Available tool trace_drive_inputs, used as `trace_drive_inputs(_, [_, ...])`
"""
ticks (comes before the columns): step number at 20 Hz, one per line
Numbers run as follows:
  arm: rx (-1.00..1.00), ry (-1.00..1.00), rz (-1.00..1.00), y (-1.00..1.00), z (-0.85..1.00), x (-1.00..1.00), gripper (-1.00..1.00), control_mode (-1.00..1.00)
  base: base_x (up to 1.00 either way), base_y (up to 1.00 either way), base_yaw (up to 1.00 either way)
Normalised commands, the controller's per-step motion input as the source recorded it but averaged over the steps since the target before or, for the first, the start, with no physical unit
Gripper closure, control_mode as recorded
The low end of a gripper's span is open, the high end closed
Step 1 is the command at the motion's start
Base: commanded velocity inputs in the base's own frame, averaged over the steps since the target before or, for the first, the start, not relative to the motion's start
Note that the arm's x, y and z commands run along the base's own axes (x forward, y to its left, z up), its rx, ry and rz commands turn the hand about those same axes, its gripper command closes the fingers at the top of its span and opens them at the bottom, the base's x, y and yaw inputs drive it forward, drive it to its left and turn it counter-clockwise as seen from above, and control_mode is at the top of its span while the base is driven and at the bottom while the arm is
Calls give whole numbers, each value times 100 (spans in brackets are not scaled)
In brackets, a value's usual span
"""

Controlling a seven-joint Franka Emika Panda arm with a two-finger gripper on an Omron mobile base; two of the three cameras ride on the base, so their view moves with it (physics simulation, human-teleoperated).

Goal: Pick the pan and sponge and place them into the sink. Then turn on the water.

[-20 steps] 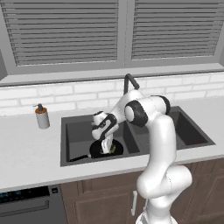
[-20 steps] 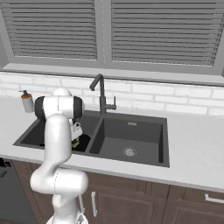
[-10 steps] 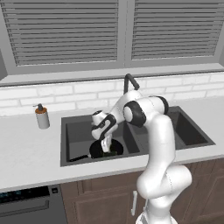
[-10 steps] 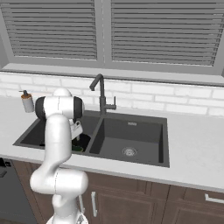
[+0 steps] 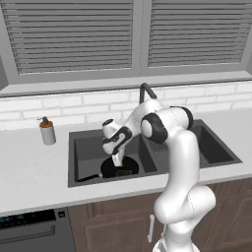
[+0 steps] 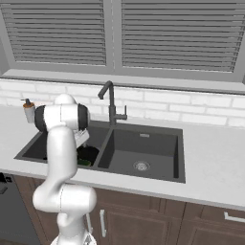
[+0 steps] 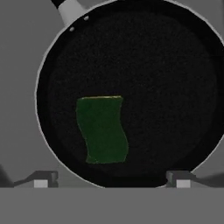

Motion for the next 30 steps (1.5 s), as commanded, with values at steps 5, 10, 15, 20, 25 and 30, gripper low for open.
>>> trace_drive_inputs(5, [1, -27, -10, -16, 95, -34, -100, -100, 0, 0, 0])
trace_drive_inputs(10, [10, -31, -19, -42, 100, -37, -100, -100, 0, 0, 0])
trace_drive_inputs(15, [13, -28, -18, -34, 100, -33, -100, -100, 0, 0, 0])
trace_drive_inputs(20, [19, -26, -12, -31, 72, -44, -100, -100, 0, 0, 0])
trace_drive_inputs(25, [21, -34, -9, -44, 58, -24, -100, -100, 0, 0, 0])
trace_drive_inputs(30, [22, -28, -20, -72, 24, 0, -100, -100, 0, 0, 0])
